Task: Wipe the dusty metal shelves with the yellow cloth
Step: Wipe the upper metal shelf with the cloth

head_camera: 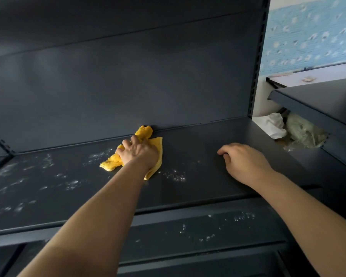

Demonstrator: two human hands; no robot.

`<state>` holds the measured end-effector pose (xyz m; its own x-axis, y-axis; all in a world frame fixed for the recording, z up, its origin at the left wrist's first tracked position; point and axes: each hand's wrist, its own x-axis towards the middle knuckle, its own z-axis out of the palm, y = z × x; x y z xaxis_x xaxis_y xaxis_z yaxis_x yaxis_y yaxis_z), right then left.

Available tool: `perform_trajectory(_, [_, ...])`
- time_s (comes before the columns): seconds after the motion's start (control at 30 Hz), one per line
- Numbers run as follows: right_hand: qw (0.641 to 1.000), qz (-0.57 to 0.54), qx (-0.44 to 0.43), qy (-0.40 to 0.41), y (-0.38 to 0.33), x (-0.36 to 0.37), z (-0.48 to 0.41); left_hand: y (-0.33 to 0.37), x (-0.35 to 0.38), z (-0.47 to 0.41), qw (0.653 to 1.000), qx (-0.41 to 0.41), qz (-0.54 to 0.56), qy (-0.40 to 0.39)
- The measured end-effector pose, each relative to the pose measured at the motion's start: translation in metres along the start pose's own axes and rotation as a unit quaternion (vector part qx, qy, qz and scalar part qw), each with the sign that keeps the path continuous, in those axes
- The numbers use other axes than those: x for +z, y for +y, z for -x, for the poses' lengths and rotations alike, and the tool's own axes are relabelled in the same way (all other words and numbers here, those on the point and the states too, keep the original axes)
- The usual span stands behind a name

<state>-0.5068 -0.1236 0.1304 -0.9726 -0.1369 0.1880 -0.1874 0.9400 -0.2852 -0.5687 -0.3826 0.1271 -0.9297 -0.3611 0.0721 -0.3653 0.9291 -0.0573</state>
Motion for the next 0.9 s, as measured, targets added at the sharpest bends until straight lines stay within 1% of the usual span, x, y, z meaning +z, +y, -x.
perform_trajectory(0.2, [1.000, 0.026, 0.006, 0.016, 0.020, -0.012, 0.028, 0.047, -0.007, 0.034, 1.000, 0.019, 0.009, -0.011])
perform_trajectory(0.43, [0.999, 0.007, 0.016, 0.045, 0.047, -0.027, 0.057, 0.111, -0.014, 0.084, 0.995, 0.103, 0.014, -0.003])
perform_trajectory(0.57, [0.999, 0.008, 0.034, 0.038, 0.060, -0.032, 0.072, 0.134, -0.016, 0.108, 0.987, 0.158, 0.016, 0.005])
perform_trajectory(0.73, [0.999, 0.009, 0.027, 0.024, 0.056, -0.030, 0.078, 0.123, -0.012, 0.125, 0.971, 0.237, 0.021, 0.028])
perform_trajectory(0.8, [1.000, 0.012, 0.017, 0.022, 0.044, -0.028, 0.074, 0.110, -0.010, 0.126, 0.968, 0.248, 0.020, 0.035])
perform_trajectory(0.9, [1.000, 0.018, -0.002, 0.017, 0.023, -0.022, 0.066, 0.089, -0.008, 0.125, 0.969, 0.243, 0.028, 0.040])
